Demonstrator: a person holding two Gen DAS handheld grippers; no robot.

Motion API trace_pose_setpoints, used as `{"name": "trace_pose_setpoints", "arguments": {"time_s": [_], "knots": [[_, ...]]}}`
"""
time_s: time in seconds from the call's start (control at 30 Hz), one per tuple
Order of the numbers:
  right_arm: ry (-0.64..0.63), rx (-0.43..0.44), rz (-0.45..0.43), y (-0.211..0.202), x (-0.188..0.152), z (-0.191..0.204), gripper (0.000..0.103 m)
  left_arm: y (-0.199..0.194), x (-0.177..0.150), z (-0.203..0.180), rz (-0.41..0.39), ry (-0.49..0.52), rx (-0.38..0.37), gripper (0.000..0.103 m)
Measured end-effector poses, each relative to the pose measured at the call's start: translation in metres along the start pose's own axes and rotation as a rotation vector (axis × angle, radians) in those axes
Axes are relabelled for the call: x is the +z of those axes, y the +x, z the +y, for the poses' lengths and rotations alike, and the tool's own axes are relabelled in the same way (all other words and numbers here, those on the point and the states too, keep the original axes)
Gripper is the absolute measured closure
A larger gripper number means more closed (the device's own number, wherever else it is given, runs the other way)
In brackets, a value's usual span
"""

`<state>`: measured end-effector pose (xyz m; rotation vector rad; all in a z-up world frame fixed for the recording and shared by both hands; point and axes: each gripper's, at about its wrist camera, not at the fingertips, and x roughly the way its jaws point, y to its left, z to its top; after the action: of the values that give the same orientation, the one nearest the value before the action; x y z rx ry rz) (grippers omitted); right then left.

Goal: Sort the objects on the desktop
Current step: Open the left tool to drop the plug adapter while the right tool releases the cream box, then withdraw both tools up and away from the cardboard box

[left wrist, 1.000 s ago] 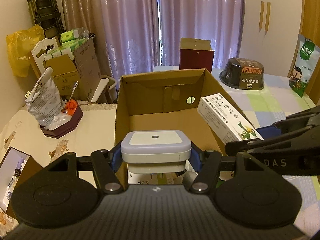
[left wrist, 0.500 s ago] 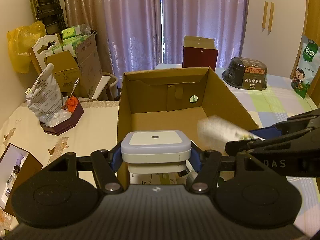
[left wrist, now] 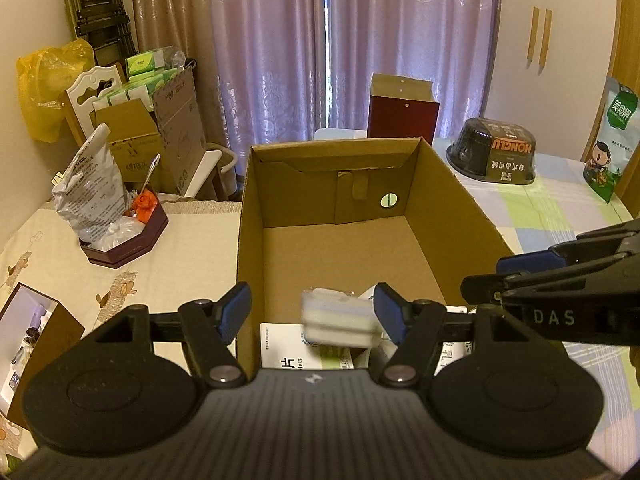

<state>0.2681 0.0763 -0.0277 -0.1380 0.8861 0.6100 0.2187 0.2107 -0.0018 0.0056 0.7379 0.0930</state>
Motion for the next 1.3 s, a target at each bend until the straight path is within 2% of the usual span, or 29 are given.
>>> {"name": "trace_pose_setpoints", "arguments": {"time_s": [0.7, 0.9, 1.07, 1.3], "knots": [[-0.003, 0.004, -0.004, -0.023, 0.000, 0.009, 0.065, -0.025, -0.005, 0.002, 0.006, -0.025, 0.007, 0.035], [-0.001, -0.003, -0.007, -0.036, -0.002, 0.013, 0.065, -0.042, -0.005, 0.005, 0.000, -0.045, 0.010, 0.030], [0.016, -0.001, -0.004, -0.049, -0.007, 0.015, 0.065, -0.060, -0.008, 0.005, -0.001, -0.058, 0.014, 0.019], [0.038, 0.001, -0.004, -0.073, -0.016, 0.016, 0.065, -0.091, -0.016, 0.006, -0.007, -0.084, 0.019, 0.009]]}}
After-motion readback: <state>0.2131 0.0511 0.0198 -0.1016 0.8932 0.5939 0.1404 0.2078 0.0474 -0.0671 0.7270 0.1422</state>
